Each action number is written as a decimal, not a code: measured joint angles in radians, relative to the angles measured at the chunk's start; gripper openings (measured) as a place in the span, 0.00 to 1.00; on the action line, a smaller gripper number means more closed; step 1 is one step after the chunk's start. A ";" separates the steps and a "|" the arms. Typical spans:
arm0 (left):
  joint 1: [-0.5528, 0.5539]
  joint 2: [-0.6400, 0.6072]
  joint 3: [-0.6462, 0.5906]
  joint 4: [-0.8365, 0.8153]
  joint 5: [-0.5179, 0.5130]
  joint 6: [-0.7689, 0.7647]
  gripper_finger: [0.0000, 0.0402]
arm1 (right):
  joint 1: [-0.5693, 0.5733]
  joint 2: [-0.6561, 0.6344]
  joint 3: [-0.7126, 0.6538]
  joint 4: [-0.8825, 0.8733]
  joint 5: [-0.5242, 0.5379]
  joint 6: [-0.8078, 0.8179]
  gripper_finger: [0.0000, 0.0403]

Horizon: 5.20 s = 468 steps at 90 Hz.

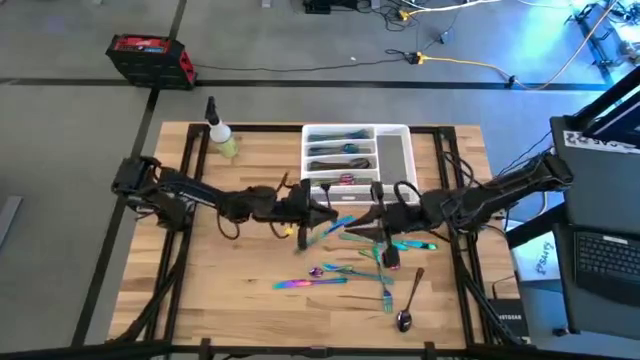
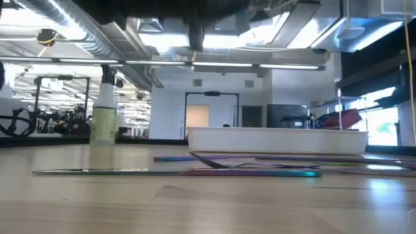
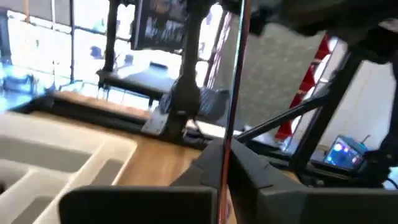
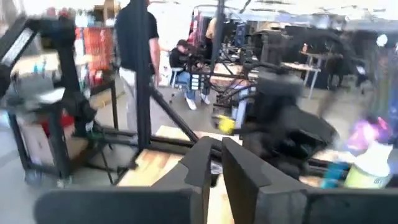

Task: Sort silverware
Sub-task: Put the blue fork on the white silverware tray

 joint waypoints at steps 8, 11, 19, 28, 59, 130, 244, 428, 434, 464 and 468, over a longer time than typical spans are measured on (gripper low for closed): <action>0.063 0.000 0.020 -0.085 0.074 -0.012 0.00 | 0.032 -0.030 0.000 -0.028 0.002 -0.061 0.10; 0.091 0.000 0.042 -0.144 0.103 -0.015 0.00 | 0.042 -0.038 0.000 -0.041 0.002 -0.072 0.11; 0.176 0.001 0.120 -0.337 0.208 0.022 0.00 | 0.049 -0.048 0.001 -0.098 0.006 -0.128 0.12; 0.280 0.012 0.228 -0.536 0.342 0.142 0.00 | 0.048 -0.057 0.001 -0.212 0.050 -0.224 0.13; 0.697 0.183 0.642 -1.104 0.432 0.601 0.00 | -0.011 -0.065 0.001 -0.429 0.510 -0.323 0.13; 0.742 0.721 1.045 -1.478 0.096 1.127 0.00 | -0.256 -0.055 0.000 -0.661 0.447 0.053 0.13; 0.703 0.670 1.053 -1.342 0.148 0.893 0.47 | -0.254 -0.017 0.000 -0.636 0.356 0.205 0.13; 0.692 0.852 1.264 -1.275 0.426 0.681 0.33 | -0.254 -0.016 0.000 -0.680 0.341 0.241 0.13; 0.699 0.851 1.264 -1.284 0.433 0.677 0.33 | -0.254 -0.016 0.000 -0.694 0.341 0.241 0.13; 0.704 0.851 1.264 -1.316 0.351 0.755 0.33 | -0.254 -0.016 0.000 -0.705 0.340 0.241 0.13; 0.704 0.851 1.264 -1.315 0.350 0.754 0.33 | -0.254 -0.016 0.000 -0.705 0.340 0.241 0.13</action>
